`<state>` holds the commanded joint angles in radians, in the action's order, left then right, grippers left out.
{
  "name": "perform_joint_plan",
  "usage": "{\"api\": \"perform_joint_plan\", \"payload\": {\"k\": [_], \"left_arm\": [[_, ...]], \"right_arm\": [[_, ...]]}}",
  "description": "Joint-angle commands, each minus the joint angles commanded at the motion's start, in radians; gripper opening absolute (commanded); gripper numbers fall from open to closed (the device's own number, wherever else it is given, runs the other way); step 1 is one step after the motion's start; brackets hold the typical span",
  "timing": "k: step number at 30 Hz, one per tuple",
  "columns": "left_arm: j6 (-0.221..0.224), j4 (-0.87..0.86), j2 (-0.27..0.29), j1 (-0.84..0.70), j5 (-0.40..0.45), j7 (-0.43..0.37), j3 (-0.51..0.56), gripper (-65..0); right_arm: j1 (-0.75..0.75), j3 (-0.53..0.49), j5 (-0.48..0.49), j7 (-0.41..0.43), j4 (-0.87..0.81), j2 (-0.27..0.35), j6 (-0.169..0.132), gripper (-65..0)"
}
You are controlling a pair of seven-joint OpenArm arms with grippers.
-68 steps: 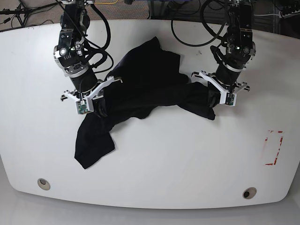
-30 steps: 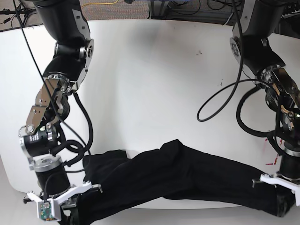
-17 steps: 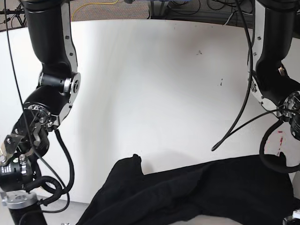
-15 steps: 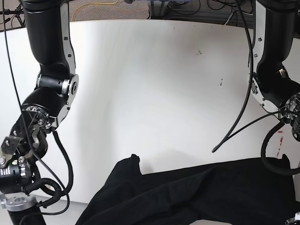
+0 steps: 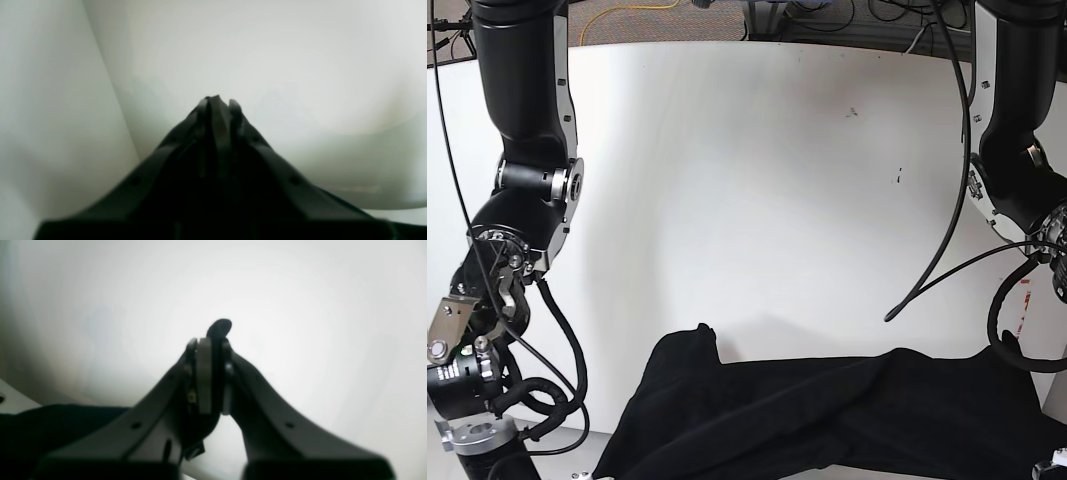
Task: Fold the T-shirt properly
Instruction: 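Lift the shirt with both grippers and pull it away from the robot, then drag the held shirt back across the table with both grippers, flattening it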
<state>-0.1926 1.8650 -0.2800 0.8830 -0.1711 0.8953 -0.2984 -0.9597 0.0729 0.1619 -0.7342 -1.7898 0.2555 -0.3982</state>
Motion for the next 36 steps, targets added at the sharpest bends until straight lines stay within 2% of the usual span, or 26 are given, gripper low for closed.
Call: {"api": "perform_joint_plan", "payload": {"k": [7, 11, 16, 22, 24, 28, 31, 36], "left_arm": [[0.000, -0.025, -0.003, -0.002, 0.000, 0.000, -0.002, -65.0], [0.000, -0.023, -0.002, -0.057, 0.000, 0.000, -0.002, -65.0], [0.000, -0.029, 0.003, -0.190, -0.002, 0.000, -0.002, -65.0], [-0.003, -0.018, 0.041, -0.408, -0.003, 0.000, -0.002, -65.0], [-0.021, -0.015, 0.046, -0.470, -0.003, 0.000, -0.002, -65.0], [-0.080, 0.011, 0.057, -0.595, -0.003, -0.002, -0.002, -65.0], [-0.086, 0.035, 0.084, -0.689, 0.000, -0.002, -0.002, -65.0], [-0.086, 0.054, 0.089, -0.833, 0.000, -0.002, -0.002, -65.0]], "right_arm": [[-0.003, 0.002, 0.000, 0.003, 0.054, 0.006, -0.002, -65.0], [0.049, 0.003, 0.000, 0.003, 0.052, 0.025, -0.002, -65.0], [0.181, 0.064, 0.006, 0.003, 0.051, 0.029, -0.002, -65.0], [0.391, 0.166, 0.009, 0.005, 0.038, 0.026, -0.005, -65.0], [0.457, 0.193, 0.009, 0.005, 0.017, 0.023, -0.006, -65.0], [0.601, 0.229, 0.009, 0.006, -0.029, 0.005, -0.034, -65.0], [0.698, 0.272, 0.008, 0.006, -0.061, -0.023, -0.046, -65.0], [0.825, 0.344, 0.008, 0.006, -0.086, -0.051, -0.080, -65.0]]}}
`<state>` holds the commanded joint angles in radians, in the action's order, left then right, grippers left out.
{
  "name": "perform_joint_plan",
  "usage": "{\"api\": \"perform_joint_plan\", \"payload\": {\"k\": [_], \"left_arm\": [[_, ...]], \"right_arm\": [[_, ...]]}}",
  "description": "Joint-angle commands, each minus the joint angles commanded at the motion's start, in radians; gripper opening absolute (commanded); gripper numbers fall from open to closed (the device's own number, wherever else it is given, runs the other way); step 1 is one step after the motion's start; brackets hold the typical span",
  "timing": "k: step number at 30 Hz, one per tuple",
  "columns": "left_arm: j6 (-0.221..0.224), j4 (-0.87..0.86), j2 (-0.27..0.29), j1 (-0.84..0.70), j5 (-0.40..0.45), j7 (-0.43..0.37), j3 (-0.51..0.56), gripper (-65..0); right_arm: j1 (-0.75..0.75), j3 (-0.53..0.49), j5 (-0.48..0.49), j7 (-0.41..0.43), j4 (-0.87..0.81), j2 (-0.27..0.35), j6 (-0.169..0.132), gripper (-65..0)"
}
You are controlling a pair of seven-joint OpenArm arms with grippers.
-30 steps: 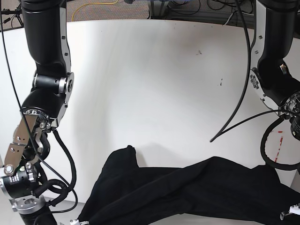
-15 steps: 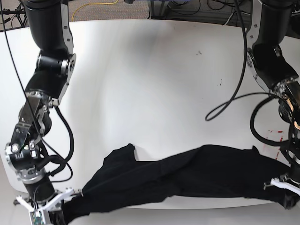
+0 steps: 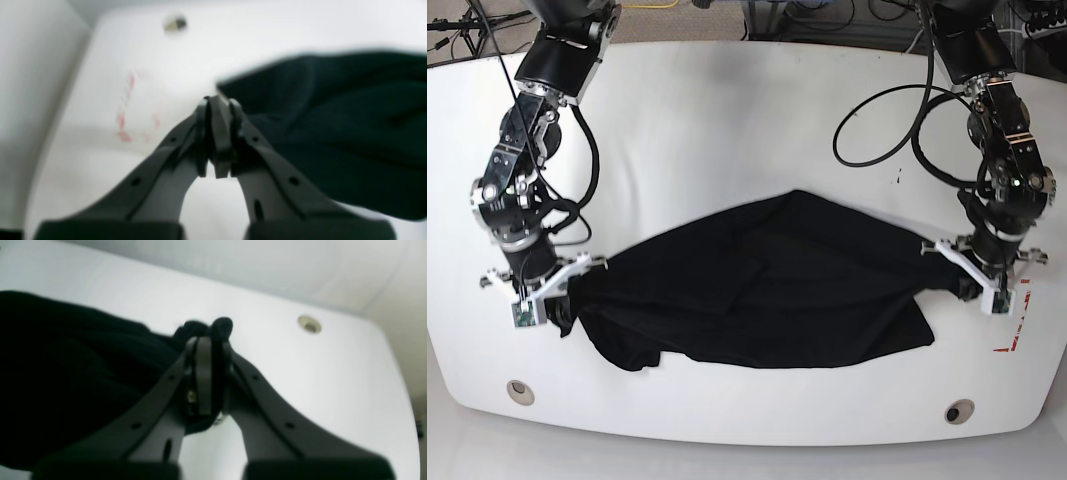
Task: Fold the T-shirt properly
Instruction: 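Drag the held shirt back across the table with both grippers, flattening it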
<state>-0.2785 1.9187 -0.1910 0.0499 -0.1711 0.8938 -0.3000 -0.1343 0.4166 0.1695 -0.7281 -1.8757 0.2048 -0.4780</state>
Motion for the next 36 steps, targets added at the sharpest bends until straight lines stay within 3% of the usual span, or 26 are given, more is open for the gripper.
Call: {"api": "perform_joint_plan", "payload": {"k": [7, 15, 25, 36], "left_arm": [[-0.011, 0.002, -0.029, -0.175, 0.000, -0.002, -0.044, -65.0], [-0.132, -0.002, -0.035, -0.299, 0.005, -0.002, -0.166, -65.0], [-0.212, -0.005, -0.063, -0.414, 0.006, -0.002, -0.284, -65.0], [-0.226, -0.003, -0.064, -0.448, 0.006, -0.002, -0.333, -65.0]], "right_arm": [[0.141, 0.048, 0.002, 0.000, -0.003, -0.014, -0.006, -65.0], [0.265, 0.089, 0.002, 0.000, -0.005, -0.048, -0.006, -65.0], [0.371, 0.121, 0.002, 0.000, 0.000, -0.083, -0.006, -65.0], [0.443, 0.117, -0.006, -0.002, 0.002, -0.169, -0.006, -64.5]]}}
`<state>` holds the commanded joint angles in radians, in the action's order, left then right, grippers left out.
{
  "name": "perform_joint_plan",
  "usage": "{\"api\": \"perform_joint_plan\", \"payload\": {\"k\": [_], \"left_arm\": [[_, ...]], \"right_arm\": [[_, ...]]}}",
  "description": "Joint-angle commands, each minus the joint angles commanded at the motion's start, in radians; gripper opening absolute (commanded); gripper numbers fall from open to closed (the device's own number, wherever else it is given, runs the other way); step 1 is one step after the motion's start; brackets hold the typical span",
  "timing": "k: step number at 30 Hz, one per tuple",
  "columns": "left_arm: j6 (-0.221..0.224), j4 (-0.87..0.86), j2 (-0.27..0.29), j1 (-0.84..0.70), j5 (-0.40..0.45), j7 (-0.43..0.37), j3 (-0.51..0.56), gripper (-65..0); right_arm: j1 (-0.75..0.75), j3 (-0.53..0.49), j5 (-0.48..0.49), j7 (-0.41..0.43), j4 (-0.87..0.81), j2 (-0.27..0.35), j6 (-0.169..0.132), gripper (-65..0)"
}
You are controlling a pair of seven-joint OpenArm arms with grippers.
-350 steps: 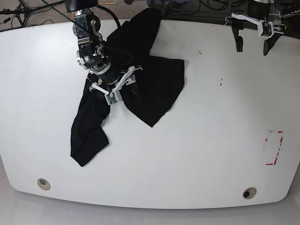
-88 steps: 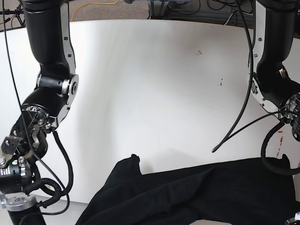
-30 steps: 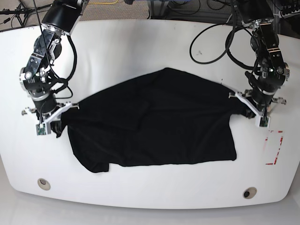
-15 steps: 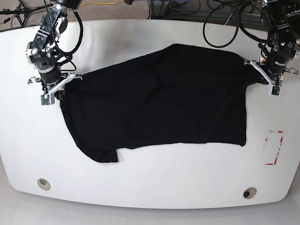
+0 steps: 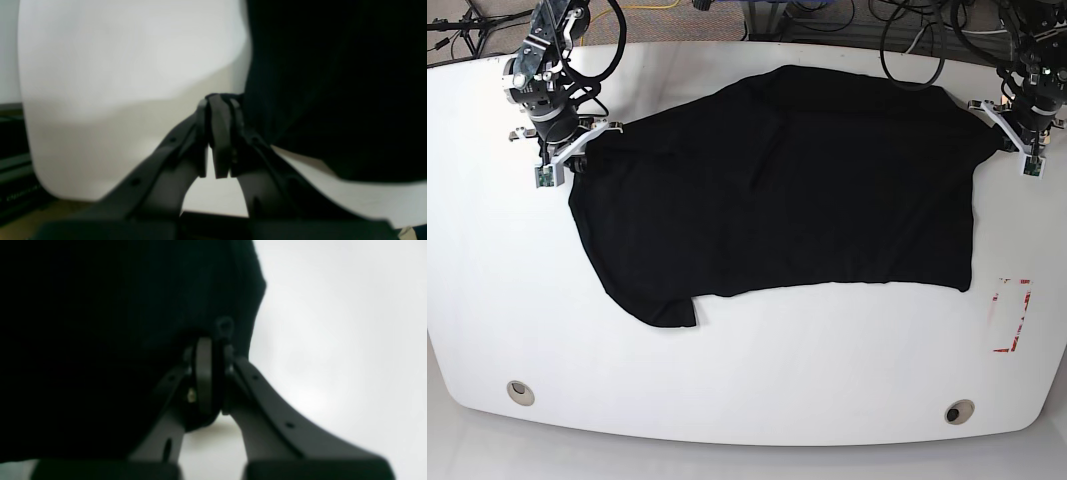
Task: Fold the T-shirt properly
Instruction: 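Drag the held shirt back across the table with both grippers, flattening it, then release the shirt and move both grippers toward its sides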
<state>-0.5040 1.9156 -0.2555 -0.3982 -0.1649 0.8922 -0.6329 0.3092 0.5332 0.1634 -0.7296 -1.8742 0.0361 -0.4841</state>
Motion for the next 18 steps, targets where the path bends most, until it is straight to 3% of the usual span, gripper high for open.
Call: {"api": "perform_joint_plan", "payload": {"k": [3, 6, 8, 11, 15, 18], "left_arm": [[0.000, 0.000, 0.000, 0.000, 0.000, 0.002, 0.000, -65.0], [-0.002, 0.000, 0.000, 0.000, 0.000, 0.003, 0.003, -64.2], [-0.002, 0.002, 0.000, 0.000, 0.000, 0.005, 0.003, -55.3], [-0.002, 0.002, 0.000, 0.000, 0.000, 0.005, 0.000, -40.4], [0.000, 0.002, 0.000, -0.002, 0.000, 0.005, -0.002, -19.0], [0.003, 0.002, 0.000, -0.002, 0.002, 0.005, -0.002, -10.8]], "right_arm": [[0.009, -0.002, 0.000, 0.000, 0.000, -0.014, 0.000, -58.0], [0.009, -0.002, 0.000, 0.000, -0.003, -0.015, 0.000, -42.2], [0.009, -0.002, 0.005, 0.000, -0.006, -0.015, 0.000, -28.9], [0.008, -0.002, 0.006, 0.000, -0.006, -0.015, 0.000, -19.5], [0.005, -0.002, 0.006, 0.000, -0.008, -0.015, 0.000, -17.8], [-0.012, -0.002, 0.008, 0.000, -0.008, -0.015, 0.000, -17.8]]}}
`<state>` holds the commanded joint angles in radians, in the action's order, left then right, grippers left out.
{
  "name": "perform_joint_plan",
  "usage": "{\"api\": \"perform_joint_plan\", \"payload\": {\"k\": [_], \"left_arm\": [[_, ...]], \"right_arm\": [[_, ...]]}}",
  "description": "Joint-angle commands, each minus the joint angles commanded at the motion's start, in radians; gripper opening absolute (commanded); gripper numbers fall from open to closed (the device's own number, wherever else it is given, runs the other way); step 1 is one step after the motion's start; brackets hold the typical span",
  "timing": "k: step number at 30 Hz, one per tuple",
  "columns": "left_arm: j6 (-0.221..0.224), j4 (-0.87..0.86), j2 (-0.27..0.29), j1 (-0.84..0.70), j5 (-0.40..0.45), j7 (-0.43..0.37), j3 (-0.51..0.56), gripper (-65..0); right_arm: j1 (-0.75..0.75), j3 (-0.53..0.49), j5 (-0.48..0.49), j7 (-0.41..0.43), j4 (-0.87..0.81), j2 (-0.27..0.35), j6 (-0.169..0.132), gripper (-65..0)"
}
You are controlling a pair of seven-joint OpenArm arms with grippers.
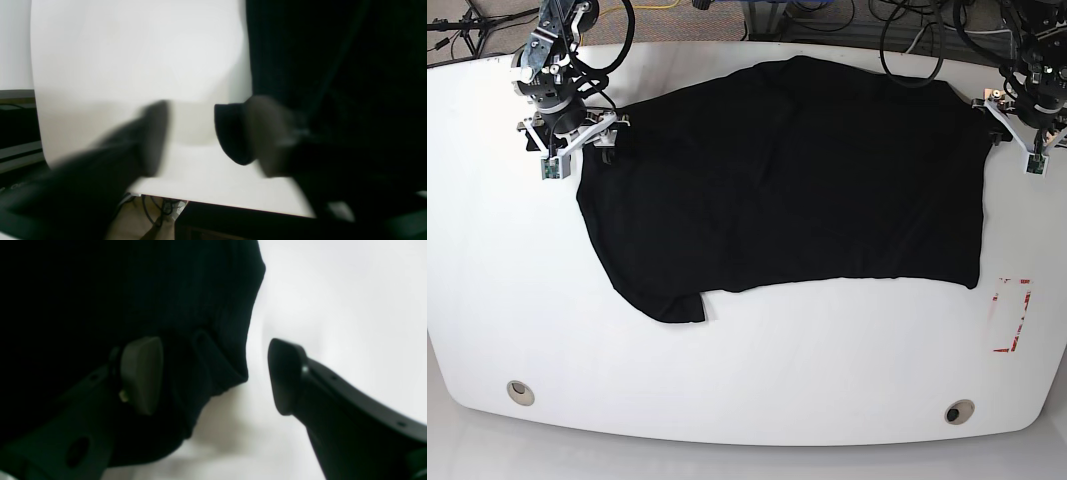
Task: Fold the T-shirt properly
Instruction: 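Release the shirt and move both grippers toward its sides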
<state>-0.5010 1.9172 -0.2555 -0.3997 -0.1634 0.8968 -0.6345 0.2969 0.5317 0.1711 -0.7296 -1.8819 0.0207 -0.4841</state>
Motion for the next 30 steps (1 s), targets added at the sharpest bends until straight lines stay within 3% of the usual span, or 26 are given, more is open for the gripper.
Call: {"api": "perform_joint_plan", "payload": {"k": [10, 17, 30], "left_arm": [[-0.005, 0.035, -0.021, 0.021, -0.003, 0.000, 0.000, -10.3], [-0.005, 0.058, -0.025, 0.077, -0.005, 0.000, -0.044, -10.3], [-0.005, 0.051, -0.026, 0.209, -0.002, 0.000, -0.103, -10.3]], "right_arm": [[-0.127, 0.002, -0.006, -0.005, 0.014, 0.003, 0.002, -17.8], [-0.221, 0.002, -0.009, -0.005, 0.140, 0.006, 0.002, -17.8], [-0.387, 0.002, -0.008, 0.011, 0.394, 0.081, 0.002, -17.8]]}}
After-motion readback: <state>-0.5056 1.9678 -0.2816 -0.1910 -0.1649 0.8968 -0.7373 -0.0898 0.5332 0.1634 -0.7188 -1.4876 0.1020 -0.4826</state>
